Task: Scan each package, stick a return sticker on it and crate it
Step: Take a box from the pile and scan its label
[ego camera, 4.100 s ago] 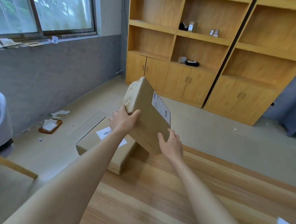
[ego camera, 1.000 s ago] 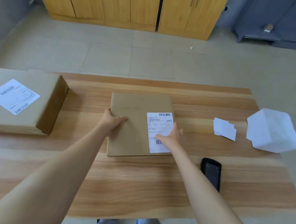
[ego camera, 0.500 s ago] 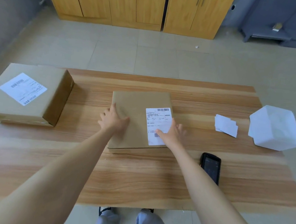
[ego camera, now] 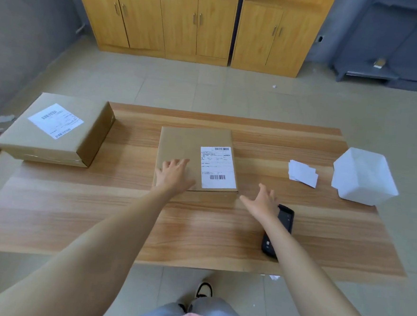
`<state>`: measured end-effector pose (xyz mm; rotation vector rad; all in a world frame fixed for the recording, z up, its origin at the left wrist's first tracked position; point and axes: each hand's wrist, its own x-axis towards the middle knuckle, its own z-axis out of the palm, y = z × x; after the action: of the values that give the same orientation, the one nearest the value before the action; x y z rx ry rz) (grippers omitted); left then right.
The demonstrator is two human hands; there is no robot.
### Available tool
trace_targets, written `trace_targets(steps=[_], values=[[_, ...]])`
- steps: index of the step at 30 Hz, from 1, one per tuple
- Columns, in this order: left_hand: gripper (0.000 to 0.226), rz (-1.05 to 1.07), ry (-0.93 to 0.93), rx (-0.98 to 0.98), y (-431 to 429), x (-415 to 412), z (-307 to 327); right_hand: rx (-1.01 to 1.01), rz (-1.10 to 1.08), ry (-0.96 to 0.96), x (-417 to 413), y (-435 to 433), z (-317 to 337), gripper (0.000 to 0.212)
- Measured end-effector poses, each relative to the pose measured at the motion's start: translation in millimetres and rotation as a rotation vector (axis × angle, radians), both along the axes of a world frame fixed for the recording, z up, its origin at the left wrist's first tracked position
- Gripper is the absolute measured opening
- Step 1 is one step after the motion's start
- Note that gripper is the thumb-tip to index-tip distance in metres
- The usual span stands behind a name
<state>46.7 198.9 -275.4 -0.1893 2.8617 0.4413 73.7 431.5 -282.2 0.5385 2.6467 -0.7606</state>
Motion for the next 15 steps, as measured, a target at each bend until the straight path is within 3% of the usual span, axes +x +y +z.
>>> trace_targets(steps=[15], values=[[0.069,-0.068,-0.026,0.016,6.5,53.5,-16.5,0.028,-0.161,-0.048,91.2,37.9,-26.8,0.084]])
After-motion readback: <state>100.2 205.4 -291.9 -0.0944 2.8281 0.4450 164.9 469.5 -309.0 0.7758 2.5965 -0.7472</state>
